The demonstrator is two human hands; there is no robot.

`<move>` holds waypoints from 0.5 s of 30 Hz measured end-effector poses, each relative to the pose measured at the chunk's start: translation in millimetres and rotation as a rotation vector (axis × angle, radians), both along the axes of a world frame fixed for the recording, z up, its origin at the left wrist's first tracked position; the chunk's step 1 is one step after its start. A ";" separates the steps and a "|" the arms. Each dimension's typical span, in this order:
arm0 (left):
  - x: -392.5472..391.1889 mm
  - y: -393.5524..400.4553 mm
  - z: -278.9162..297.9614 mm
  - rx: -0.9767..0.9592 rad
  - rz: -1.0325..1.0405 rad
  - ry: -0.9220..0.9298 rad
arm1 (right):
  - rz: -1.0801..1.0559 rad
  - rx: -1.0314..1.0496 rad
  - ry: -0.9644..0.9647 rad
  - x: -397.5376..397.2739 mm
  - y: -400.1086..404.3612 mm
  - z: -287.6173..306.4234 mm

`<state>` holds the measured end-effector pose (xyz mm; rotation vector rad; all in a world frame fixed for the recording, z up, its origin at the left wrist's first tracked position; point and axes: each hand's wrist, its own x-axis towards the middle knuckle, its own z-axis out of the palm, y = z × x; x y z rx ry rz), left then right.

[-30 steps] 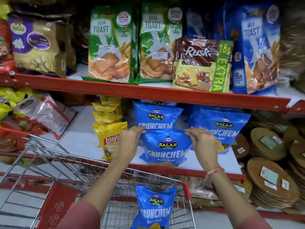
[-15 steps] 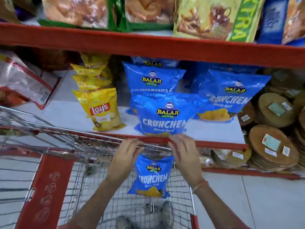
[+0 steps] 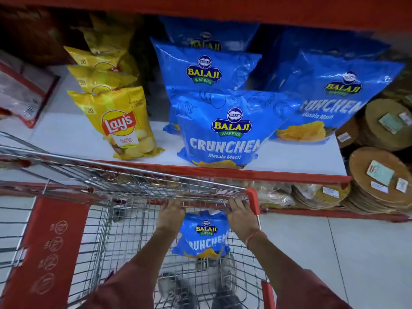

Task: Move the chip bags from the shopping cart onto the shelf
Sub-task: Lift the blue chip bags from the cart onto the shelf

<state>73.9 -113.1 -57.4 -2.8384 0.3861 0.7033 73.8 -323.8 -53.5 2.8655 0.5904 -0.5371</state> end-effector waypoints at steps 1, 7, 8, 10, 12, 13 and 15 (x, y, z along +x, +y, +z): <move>-5.5 2.2 0.4 0.002 0.011 0.011 | 0.009 0.010 0.014 -2.3 1.9 2.7; -40.2 12.1 29.2 -0.086 0.172 0.073 | -0.086 0.150 0.113 -19.4 -1.9 34.2; -45.7 15.7 38.0 -0.117 0.195 0.063 | -0.102 0.161 0.126 -25.8 -2.8 43.1; -54.2 22.0 61.6 -0.206 0.232 0.031 | -0.208 0.274 0.124 -39.4 -6.7 62.7; -62.0 24.2 92.6 -0.302 0.246 -0.041 | -0.255 0.347 0.063 -52.4 -9.6 88.2; -66.6 23.6 110.0 -0.372 0.239 -0.149 | -0.209 0.320 -0.029 -58.3 -12.2 99.0; -71.6 22.2 145.2 -0.523 0.225 -0.360 | -0.198 0.348 -0.169 -65.2 -16.9 128.6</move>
